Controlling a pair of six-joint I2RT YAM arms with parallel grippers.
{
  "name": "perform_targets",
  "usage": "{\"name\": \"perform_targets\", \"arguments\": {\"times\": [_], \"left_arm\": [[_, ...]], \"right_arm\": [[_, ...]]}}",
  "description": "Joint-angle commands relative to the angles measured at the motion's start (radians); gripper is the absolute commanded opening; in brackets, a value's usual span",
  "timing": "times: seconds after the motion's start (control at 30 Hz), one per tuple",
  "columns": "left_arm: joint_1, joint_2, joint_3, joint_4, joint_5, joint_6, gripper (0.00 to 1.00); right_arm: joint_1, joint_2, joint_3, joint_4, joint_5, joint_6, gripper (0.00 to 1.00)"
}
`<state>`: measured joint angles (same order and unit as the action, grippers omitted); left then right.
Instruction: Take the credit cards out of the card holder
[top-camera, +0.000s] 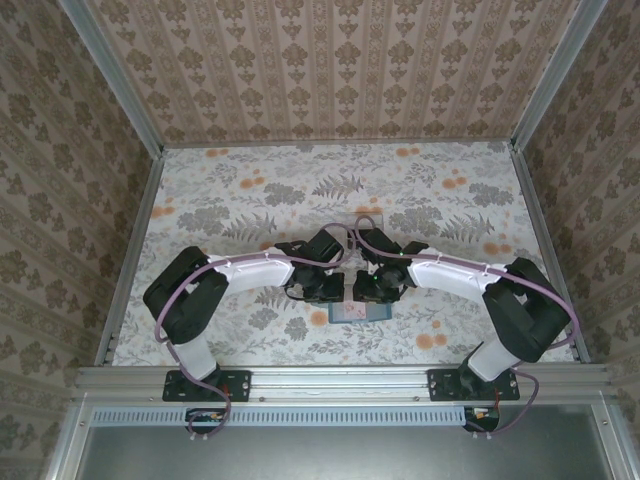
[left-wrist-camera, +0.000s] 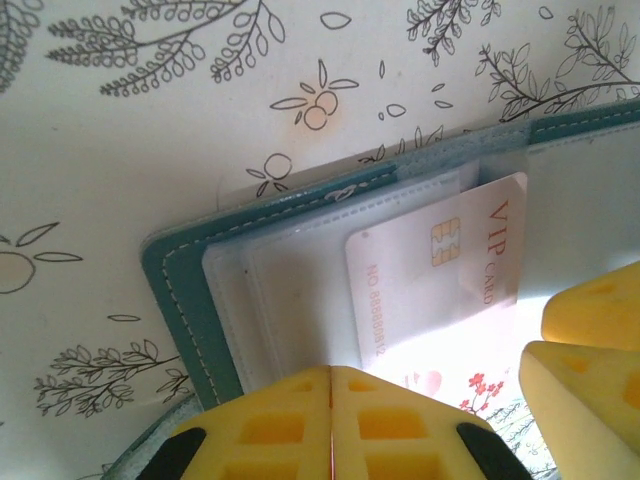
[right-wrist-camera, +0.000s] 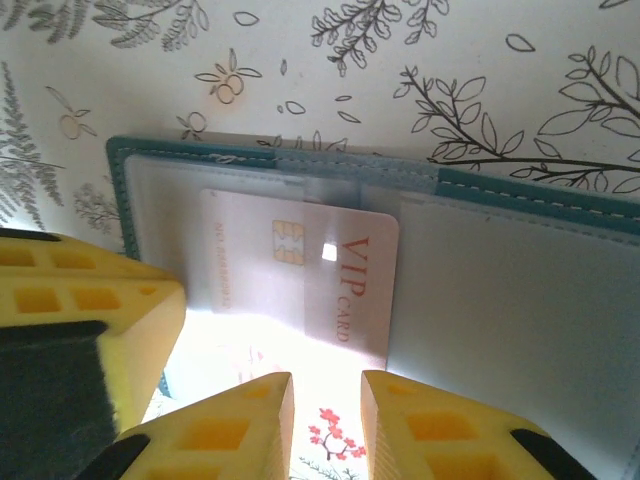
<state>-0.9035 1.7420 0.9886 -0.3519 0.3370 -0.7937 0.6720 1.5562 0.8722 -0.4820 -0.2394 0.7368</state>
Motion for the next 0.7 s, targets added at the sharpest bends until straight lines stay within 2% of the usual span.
{"name": "perform_targets", "arguments": {"times": [0.0, 0.3, 0.67], "left_arm": [[-0.002, -0.008, 0.019, -0.023, 0.005, -0.002, 0.08], [-0.013, 0.007, 0.025, 0.019, 0.052, -0.022, 0.08], [-0.018, 0.049, 0.029, 0.018, 0.060, -0.015, 0.07]], "right_arm": [[-0.007, -0.016, 0.011, -0.035, 0.017, 0.003, 0.25], [-0.020, 0.023, -0.019, 0.012, -0.014, 0.004, 0.25], [-0.030, 0.062, -0.037, 0.043, -0.036, 0.002, 0.25]]}}
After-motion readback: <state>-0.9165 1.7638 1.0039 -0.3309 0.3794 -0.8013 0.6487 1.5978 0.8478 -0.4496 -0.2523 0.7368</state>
